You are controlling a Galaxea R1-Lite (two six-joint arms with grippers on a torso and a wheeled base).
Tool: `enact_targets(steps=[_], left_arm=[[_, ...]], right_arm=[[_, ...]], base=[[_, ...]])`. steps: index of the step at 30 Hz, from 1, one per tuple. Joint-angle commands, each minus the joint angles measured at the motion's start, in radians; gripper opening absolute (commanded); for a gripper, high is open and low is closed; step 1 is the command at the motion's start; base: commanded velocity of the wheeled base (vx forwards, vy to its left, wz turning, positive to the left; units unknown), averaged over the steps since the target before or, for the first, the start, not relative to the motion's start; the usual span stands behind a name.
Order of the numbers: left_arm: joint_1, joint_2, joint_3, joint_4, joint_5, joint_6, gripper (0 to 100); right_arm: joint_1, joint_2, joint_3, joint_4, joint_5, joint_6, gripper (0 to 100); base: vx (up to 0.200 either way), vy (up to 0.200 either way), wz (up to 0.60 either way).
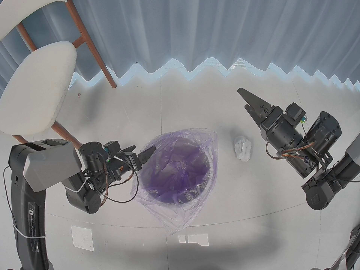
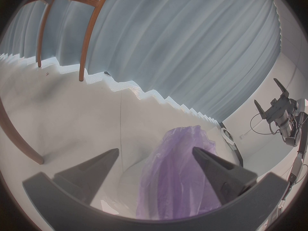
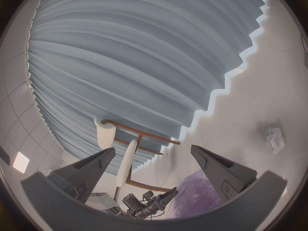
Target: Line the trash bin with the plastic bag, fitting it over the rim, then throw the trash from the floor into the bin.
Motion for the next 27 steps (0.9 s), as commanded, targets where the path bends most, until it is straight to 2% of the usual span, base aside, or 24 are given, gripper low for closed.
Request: enact_targets(steps=[1, 12, 27], left_arm=[[0.004, 0.006, -0.001, 0.0, -0.001, -0.002, 0], [0.008, 0.011, -0.001, 0.0, -0.002, -0.003, 0], [0.057, 0.011, -0.007, 0.0, -0.004, -0.008, 0]], right_arm=[[0.001, -0.001, 0.0, -0.01, 0.0, 0.0, 100], [0.001, -0.001, 0.0, -0.01, 0.0, 0.0, 100], [0.007, 0.001, 0.002, -0.01, -0.001, 0.0, 100]], base=[[0.0, 0.0, 0.0], [0.0, 0.0, 0.0], [0.0, 0.0, 0.0]])
